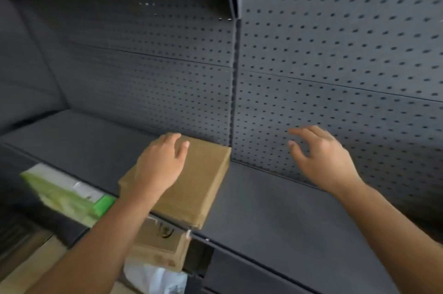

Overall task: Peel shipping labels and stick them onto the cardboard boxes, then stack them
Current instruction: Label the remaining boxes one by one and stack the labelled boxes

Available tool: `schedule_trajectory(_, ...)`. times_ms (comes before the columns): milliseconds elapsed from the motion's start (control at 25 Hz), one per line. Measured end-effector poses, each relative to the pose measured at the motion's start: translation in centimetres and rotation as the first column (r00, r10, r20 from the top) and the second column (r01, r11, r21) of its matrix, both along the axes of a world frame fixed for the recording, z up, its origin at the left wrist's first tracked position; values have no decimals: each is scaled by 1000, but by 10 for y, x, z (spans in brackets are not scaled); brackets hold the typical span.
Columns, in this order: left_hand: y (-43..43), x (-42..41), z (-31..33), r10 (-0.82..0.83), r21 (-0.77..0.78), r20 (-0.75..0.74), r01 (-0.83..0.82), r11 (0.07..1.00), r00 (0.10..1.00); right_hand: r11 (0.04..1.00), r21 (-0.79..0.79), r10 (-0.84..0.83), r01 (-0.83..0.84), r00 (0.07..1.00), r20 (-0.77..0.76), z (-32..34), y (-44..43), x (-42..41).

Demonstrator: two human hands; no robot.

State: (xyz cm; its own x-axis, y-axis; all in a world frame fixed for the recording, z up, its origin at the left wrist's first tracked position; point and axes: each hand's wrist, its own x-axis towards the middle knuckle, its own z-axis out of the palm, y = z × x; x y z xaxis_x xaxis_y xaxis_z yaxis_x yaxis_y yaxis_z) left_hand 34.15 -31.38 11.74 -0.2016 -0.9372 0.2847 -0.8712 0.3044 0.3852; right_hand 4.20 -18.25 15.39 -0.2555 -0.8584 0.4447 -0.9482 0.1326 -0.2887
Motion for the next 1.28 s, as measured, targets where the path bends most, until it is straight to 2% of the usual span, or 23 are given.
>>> schedule_trajectory(160,-36,73,-31,127,122,-9,-125,985,992,993,61,83,-97,976,201,-31,-51,66)
schedule_trajectory(280,-53,105,-59,191,218,-18,-183,959,981,978,138,88,-156,909,407,-67,-75,102)
schedule_trajectory(360,-59,114,-77,214,317,-128,-164,934,968,967,194,38,-164,848,528,-90,-84,120)
schedule_trajectory(440,-62,116,-88,283,430,-286,-141,892,916,958,232,-40,-167,726,686,-107,-90,134)
schedule_trajectory(560,-63,114,-94,432,604,-495,-60,795,754,962,229,-147,-148,423,894,-126,-92,151)
schedule_trajectory(640,-64,116,-98,489,668,-532,-12,744,692,965,226,-184,-130,278,943,-138,-91,161)
schedule_trajectory(720,-66,120,-102,504,697,-545,29,717,670,969,221,-197,-107,201,960,-144,-89,168)
schedule_trajectory(840,-58,118,-101,521,709,-553,38,704,651,978,195,-185,-77,129,974,-145,-87,170)
schedule_trajectory(1000,-28,93,-85,487,679,-565,40,733,666,982,182,-179,-56,60,982,-131,-72,154)
schedule_trajectory(1120,6,50,-67,416,620,-608,76,781,676,986,167,-168,19,63,984,-113,-44,115)
schedule_trajectory(1280,49,-20,-55,259,541,-663,211,814,702,970,179,-198,163,109,974,-99,13,44)
